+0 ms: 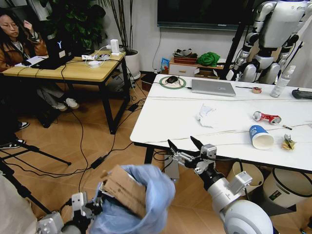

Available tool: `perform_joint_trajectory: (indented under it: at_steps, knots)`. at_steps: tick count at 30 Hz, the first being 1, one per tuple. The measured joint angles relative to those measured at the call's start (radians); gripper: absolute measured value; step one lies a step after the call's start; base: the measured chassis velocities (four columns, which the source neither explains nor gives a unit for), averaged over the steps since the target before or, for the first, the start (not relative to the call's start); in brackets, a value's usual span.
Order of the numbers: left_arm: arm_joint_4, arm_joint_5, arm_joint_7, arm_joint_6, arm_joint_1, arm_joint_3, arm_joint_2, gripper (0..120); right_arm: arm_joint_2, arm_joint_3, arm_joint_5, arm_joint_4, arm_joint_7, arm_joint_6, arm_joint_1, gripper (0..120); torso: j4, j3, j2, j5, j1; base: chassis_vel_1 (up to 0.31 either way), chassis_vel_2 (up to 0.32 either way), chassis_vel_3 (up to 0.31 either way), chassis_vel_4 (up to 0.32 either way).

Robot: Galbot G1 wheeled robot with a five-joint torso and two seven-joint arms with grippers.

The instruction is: Pick up the trash bin and place the trash from the table into it.

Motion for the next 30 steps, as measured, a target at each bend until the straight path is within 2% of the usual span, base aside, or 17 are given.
perform_joint_trajectory:
  at_steps: [10, 15, 17, 19, 23, 27, 28, 30]
  knots:
    - [0.006, 0.007, 0.007, -0.008, -0.012, 0.014, -0.014, 0, 0.019, 0.039, -0.026, -0.010, 0.014, 0.003, -0.026, 100, 0.0000, 0.000, 0.000, -0.0002, 0.000, 0.000, 0.000, 0.000, 0.000]
    - [0.007, 0.013, 0.009, -0.010, -0.018, 0.020, -0.031, 0, 0.037, 0.085, -0.015, -0.030, 0.115, -0.135, 0.024, 100, 0.0000, 0.000, 0.000, 0.0000, 0.000, 0.000, 0.000, 0.000, 0.000]
    - [0.009, 0.017, 0.011, -0.011, -0.018, 0.021, -0.038, 0, 0.039, 0.113, -0.013, -0.050, 0.178, -0.235, 0.066, 100, 0.0001, 0.000, 0.000, 0.0001, 0.000, 0.000, 0.000, 0.000, 0.000]
    - [0.010, 0.019, 0.013, -0.014, -0.020, 0.019, -0.045, 0, 0.030, 0.133, -0.027, -0.086, 0.196, -0.284, 0.109, 100, 0.0001, 0.000, 0.000, 0.0000, 0.000, 0.000, 0.000, 0.000, 0.000]
    - [0.009, 0.020, 0.014, -0.014, -0.018, 0.016, -0.054, 0, 0.023, 0.144, -0.038, -0.156, 0.185, -0.314, 0.187, 100, -0.0003, 0.000, 0.000, 0.0000, 0.000, 0.000, 0.000, 0.000, 0.000]
    - [0.004, 0.028, 0.017, -0.016, -0.010, 0.007, -0.067, 0, 0.022, 0.113, -0.078, -0.301, 0.176, -0.348, 0.380, 100, 0.0002, 0.000, 0.000, 0.0002, 0.000, 0.000, 0.000, 0.000, 0.000]
    - [0.004, 0.028, 0.017, -0.016, -0.010, 0.007, -0.067, 0, 0.022, 0.113, -0.078, -0.301, 0.176, -0.348, 0.380, 100, 0.0002, 0.000, 0.000, 0.0002, 0.000, 0.000, 0.000, 0.000, 0.000]
    - [0.002, 0.030, 0.022, -0.017, -0.009, 0.004, -0.074, 0, 0.024, 0.083, -0.082, -0.380, 0.173, -0.362, 0.473, 100, 0.0003, 0.000, 0.000, -0.0005, 0.000, 0.000, 0.000, 0.000, 0.000]
